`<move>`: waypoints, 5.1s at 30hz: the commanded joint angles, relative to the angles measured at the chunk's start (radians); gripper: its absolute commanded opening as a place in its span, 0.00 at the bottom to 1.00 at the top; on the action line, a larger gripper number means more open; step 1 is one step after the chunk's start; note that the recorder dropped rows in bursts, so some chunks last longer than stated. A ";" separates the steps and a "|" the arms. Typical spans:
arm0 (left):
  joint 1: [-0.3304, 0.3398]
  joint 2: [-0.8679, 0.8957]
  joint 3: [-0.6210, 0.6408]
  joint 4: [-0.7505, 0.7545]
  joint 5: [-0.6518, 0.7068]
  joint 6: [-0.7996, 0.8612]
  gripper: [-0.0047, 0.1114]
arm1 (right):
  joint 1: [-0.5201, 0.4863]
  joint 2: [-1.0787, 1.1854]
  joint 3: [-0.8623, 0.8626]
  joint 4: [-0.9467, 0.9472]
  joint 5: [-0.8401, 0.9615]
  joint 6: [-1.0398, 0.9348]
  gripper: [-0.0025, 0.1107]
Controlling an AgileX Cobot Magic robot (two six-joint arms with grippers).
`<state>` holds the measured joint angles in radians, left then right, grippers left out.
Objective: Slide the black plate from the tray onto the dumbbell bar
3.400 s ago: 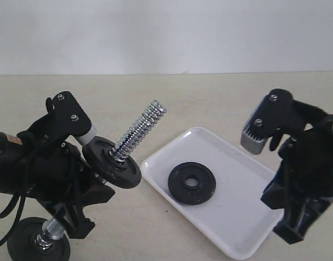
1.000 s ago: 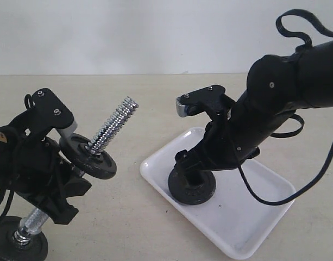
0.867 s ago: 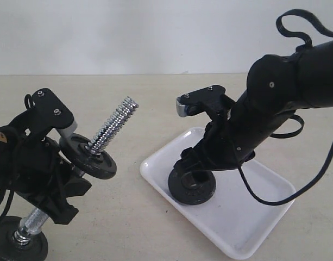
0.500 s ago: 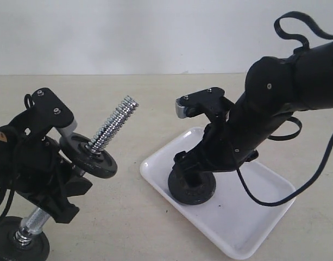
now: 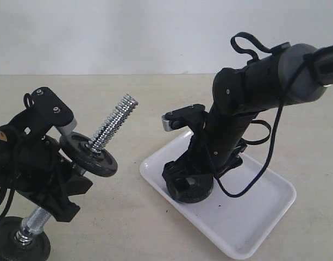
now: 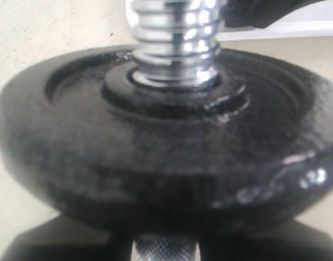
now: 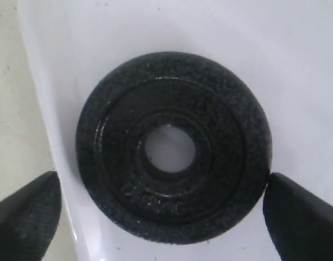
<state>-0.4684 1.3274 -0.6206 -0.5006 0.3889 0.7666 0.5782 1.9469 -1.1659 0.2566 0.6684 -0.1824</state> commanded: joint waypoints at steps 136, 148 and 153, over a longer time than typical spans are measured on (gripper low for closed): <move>-0.001 -0.036 -0.032 -0.059 -0.101 0.001 0.08 | 0.059 -0.334 -0.021 -0.318 0.226 0.197 0.02; -0.001 -0.036 -0.032 -0.059 -0.097 0.001 0.08 | 0.059 -0.339 -0.021 -0.312 0.234 0.206 0.02; -0.001 -0.036 -0.032 -0.059 -0.097 0.001 0.08 | 0.059 -0.339 -0.021 -0.312 0.219 0.206 0.02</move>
<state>-0.4684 1.3274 -0.6206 -0.5082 0.3869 0.7704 0.6384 1.6313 -1.1834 -0.0490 0.9189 0.0185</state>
